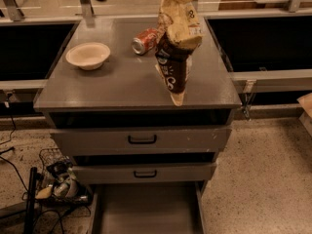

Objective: Pick brown chip bag from bottom drawer and place on counter

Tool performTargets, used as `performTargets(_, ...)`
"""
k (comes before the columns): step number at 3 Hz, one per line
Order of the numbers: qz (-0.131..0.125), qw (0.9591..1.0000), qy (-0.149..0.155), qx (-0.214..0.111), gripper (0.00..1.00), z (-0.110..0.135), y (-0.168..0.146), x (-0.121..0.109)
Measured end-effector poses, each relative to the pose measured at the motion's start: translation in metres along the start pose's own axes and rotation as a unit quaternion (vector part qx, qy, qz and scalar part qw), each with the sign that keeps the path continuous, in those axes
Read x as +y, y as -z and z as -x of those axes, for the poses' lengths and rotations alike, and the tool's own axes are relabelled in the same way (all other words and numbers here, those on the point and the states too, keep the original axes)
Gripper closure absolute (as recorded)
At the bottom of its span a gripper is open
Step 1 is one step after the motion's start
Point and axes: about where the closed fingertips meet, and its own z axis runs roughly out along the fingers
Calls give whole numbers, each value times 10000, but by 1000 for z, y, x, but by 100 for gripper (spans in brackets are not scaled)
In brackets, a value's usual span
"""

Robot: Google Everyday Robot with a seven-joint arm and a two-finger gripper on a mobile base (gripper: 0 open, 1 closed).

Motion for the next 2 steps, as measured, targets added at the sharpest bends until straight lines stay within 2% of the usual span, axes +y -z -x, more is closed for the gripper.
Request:
performTargets(1, 0, 10000, 0, 0, 100, 0, 0, 0)
performTargets(2, 265, 9996, -129, 15, 100, -8, -29, 0)
